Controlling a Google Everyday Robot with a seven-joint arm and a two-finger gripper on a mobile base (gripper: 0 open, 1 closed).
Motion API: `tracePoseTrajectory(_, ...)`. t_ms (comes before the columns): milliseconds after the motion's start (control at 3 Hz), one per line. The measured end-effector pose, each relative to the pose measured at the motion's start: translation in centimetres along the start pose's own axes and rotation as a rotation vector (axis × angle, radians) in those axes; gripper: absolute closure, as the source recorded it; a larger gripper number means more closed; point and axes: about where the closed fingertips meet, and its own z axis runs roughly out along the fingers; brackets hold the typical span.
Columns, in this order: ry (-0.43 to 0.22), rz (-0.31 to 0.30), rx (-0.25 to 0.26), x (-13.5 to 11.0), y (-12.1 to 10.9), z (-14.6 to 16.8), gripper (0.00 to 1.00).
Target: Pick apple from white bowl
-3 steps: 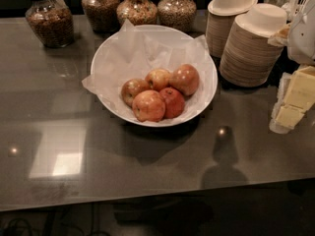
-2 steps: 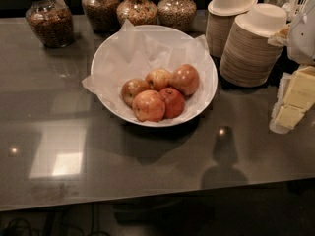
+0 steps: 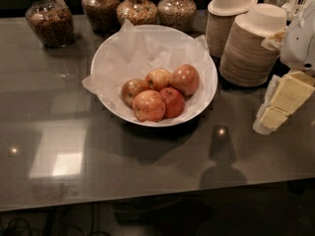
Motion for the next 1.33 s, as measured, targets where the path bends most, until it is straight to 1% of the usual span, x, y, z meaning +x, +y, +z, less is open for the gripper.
tracePoseTrajectory(333, -0.115, -0.036, 0.025, -3.6, -0.1, 0.4, 0.00)
tracePoseTrajectory(667, -0.216, -0.132, 0.037, -6.8, 0.3, 1.0, 0.00)
tracePoseTrajectory(1000, -0.277, -0.236, 0.039, -7.5, 0.6, 1.7, 0.00)
tracePoseTrajectory(1333, -0.277, -0.278, 0.046, -7.6, 0.7, 1.5, 0.00)
